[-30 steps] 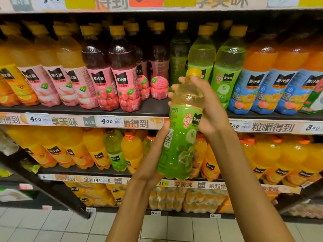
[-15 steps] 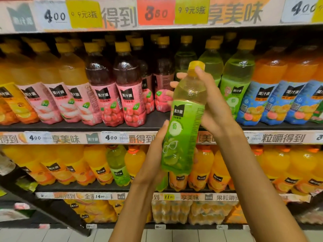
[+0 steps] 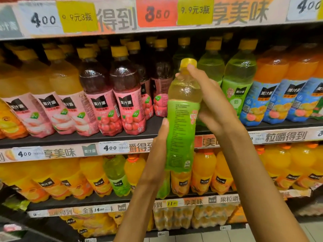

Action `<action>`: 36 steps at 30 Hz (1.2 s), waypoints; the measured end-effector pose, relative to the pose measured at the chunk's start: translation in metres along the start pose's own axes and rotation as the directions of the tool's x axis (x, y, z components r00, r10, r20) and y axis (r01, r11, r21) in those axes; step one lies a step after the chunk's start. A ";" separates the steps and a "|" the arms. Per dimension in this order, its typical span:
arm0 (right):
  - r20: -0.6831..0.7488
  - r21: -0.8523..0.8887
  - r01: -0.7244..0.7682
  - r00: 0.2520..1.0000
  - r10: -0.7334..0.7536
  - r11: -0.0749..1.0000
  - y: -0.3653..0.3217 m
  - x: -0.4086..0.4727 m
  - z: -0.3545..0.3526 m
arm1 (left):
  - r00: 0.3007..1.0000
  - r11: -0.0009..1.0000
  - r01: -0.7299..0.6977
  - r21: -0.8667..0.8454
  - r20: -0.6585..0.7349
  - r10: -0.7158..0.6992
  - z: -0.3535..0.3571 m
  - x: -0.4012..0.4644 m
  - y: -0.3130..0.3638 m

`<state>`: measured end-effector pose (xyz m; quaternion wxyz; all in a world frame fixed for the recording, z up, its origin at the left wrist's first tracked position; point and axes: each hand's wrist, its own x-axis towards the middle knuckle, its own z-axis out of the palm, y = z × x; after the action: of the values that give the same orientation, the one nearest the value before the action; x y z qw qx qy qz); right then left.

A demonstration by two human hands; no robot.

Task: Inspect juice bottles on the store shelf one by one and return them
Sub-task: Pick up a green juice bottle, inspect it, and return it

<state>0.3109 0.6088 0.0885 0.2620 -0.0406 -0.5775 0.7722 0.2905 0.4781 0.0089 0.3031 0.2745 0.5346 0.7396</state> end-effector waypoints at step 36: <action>0.005 -0.309 0.465 0.873 -0.487 0.830 0.004 0.023 0.004 | 0.930 0.889 -0.243 0.387 -0.169 0.328 0.002 0.059 -0.010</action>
<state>0.2884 0.6150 0.0912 0.4578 0.0365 -0.6698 0.5834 0.2542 0.5253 0.0046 0.0711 0.3138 0.6456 0.6926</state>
